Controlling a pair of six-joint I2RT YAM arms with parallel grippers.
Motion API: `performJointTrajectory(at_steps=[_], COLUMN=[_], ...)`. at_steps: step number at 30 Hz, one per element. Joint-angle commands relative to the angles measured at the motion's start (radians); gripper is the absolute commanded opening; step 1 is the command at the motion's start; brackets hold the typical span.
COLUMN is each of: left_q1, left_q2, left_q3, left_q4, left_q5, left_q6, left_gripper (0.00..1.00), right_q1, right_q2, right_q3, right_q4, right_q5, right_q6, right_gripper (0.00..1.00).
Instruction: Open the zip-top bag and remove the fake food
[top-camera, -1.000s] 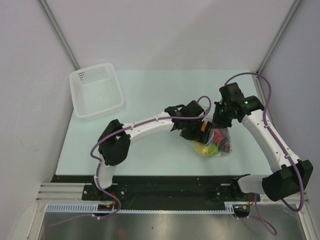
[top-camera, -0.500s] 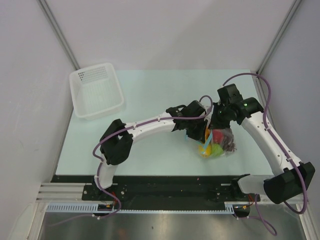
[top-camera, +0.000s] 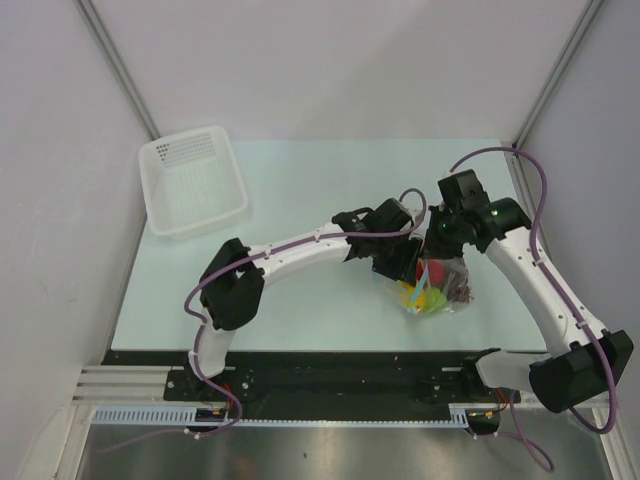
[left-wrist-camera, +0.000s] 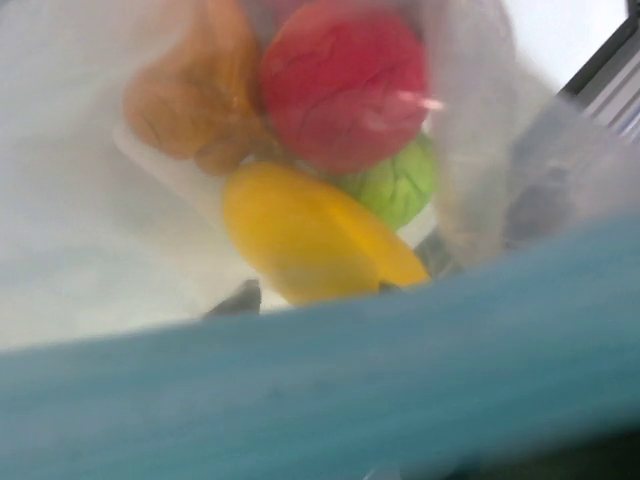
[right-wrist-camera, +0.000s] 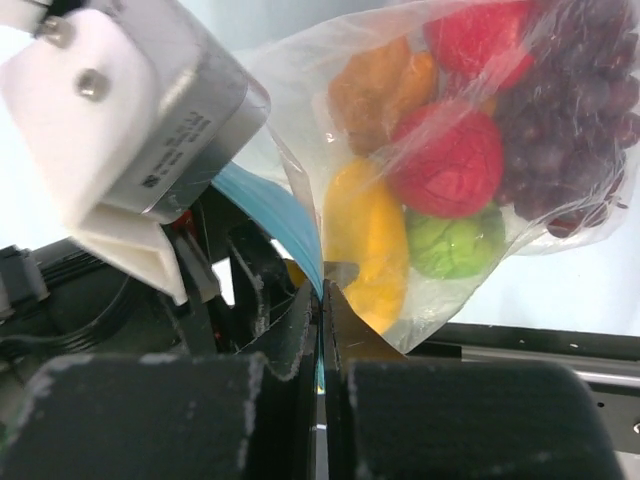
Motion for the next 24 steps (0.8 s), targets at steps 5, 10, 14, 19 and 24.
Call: performJointTrajectory(at_steps=[5, 10, 14, 19, 24], left_q1=[-0.012, -0.014, -0.014, -0.009, -0.009], left_q2=[0.043, 0.075, 0.073, 0.041, -0.029], left_q3=[-0.010, -0.073, -0.096, -0.085, -0.090], left_q4=[0.026, 0.127, 0.185, 0.179, 0.159], left_q5=[0.056, 0.105, 0.076, 0.050, -0.015], left_q6=[-0.007, -0.056, -0.061, -0.044, -0.007], left_gripper=[0.91, 0.95, 0.83, 0.51, 0.33], right_q1=[0.004, 0.006, 0.006, 0.006, 0.006], right_q2=[-0.033, -0.036, -0.041, -0.051, -0.061], right_q3=[-0.025, -0.061, -0.098, -0.108, -0.112], right_q4=[0.037, 0.049, 0.061, 0.064, 0.061], right_q5=[-0.023, -0.020, -0.012, -0.012, 0.013], right_q6=[0.022, 0.032, 0.032, 0.035, 0.027], right_gripper=[0.00, 0.00, 0.00, 0.00, 0.00])
